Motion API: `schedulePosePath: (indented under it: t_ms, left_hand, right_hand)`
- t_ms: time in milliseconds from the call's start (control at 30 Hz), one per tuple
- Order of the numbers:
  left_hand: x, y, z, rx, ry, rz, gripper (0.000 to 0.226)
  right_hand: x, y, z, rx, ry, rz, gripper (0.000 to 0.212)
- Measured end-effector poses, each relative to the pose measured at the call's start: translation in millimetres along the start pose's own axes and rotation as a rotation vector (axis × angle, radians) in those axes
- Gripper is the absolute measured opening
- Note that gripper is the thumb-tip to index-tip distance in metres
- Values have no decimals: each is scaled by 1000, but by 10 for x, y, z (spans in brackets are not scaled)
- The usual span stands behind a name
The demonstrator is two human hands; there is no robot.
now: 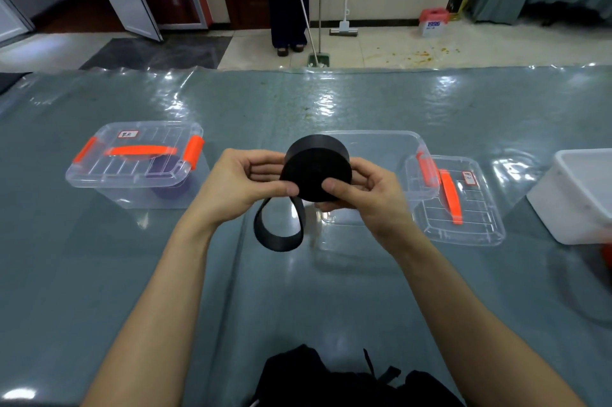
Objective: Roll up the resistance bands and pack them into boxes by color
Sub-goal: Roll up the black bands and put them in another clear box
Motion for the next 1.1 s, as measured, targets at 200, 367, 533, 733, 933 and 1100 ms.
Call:
schedulePosePath:
  t_ms: [200, 367, 533, 733, 933, 1100]
  left_hand:
    - [53, 60, 18, 31, 84, 132, 43]
    - [-16, -28, 36, 129, 100, 612, 35]
    - [-145, -51, 105, 169, 78, 671, 42]
    - [-121, 165, -3, -32, -30, 64, 32]
    - [-46, 79, -3, -202, -108, -121, 26]
    - [-93, 128, 34, -168, -53, -46, 37]
  right_hand:
    - [-262, -151, -70, 147, -147, -142, 48]
    - [-176, -56, 15, 146, -145, -626, 64]
    - [-35, -116, 87, 132, -40, -620, 28]
    - [116, 56, 89, -6, 11, -148, 37]
    - [-49, 71, 49, -73, -51, 88, 30]
    - [-279, -56, -11, 87, -167, 6, 41]
Point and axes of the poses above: each hand's wrist, its own z-axis towards the middle knuckle, its own y-axis out of the back of the hand, x = y × z, the point moved 10 cm from there along z, towards the middle knuckle, and after that the axes turned 3 degrees about x, right-handed, at the moved point
